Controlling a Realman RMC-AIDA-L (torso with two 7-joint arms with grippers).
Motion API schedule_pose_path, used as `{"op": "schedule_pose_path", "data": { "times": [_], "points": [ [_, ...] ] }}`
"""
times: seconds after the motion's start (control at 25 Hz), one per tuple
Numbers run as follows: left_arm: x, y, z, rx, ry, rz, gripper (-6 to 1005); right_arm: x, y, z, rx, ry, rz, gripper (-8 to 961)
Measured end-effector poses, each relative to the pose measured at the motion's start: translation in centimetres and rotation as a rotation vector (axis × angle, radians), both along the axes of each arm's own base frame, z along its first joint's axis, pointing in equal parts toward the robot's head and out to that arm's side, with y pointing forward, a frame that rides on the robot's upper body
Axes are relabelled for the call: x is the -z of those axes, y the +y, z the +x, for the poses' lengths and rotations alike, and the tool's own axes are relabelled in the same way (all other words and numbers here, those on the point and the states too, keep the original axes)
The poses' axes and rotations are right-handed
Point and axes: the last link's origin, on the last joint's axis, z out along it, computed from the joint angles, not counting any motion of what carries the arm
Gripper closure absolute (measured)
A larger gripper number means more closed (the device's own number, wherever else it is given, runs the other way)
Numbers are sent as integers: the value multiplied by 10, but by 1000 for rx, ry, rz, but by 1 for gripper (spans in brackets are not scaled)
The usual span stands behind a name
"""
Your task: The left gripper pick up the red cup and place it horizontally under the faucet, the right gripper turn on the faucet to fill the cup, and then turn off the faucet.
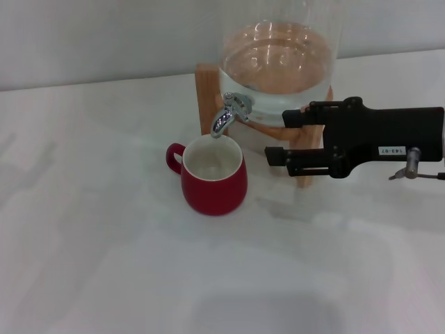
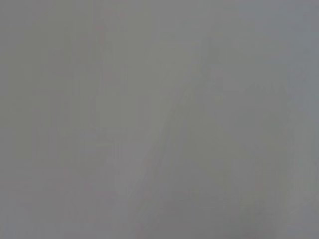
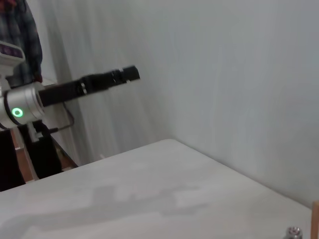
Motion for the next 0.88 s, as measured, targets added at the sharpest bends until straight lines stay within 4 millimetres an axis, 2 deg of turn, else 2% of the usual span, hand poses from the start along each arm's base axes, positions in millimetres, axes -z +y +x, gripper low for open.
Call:
{"op": "schedule_pose_path", "data": {
  "times": [0.4,0.68,0.88],
  "points": [
    [-6,-10,2,46,-11,18,119,6,3,3,4,4,-16,231],
    [-25,-31,-14,30,16,181,119,7,5,6,19,10,-16,231],
    [-31,-45,-24,5,5,232,119,6,7,7,24,11,-6,231]
  ]
}}
